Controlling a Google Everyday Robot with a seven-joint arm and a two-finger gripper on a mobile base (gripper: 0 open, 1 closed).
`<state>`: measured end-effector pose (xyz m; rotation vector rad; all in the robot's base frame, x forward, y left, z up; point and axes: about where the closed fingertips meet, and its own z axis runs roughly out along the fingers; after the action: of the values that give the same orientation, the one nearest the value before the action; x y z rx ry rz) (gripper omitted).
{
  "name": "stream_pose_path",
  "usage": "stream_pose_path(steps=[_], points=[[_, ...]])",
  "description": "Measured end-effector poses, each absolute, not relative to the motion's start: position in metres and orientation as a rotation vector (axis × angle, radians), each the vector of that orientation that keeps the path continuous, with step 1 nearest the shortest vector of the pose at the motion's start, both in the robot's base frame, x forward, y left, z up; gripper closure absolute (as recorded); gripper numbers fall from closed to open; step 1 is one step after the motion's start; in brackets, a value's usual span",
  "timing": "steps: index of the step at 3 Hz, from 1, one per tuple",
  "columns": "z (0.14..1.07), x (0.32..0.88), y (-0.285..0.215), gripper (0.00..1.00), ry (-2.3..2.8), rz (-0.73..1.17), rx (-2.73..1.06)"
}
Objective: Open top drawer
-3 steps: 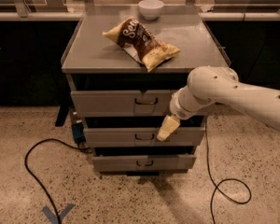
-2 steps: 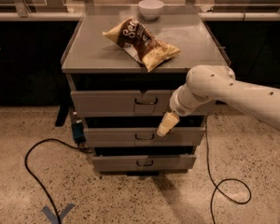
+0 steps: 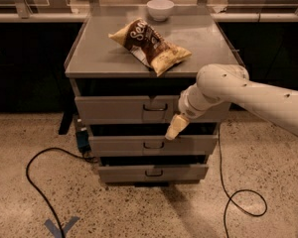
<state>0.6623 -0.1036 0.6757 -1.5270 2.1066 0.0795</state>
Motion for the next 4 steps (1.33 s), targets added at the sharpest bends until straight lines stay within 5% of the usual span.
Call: stream_pose_path(steps=[4], points=[[0.666,0.703,-0.102,0.0,2.064,0.022,-1.448]])
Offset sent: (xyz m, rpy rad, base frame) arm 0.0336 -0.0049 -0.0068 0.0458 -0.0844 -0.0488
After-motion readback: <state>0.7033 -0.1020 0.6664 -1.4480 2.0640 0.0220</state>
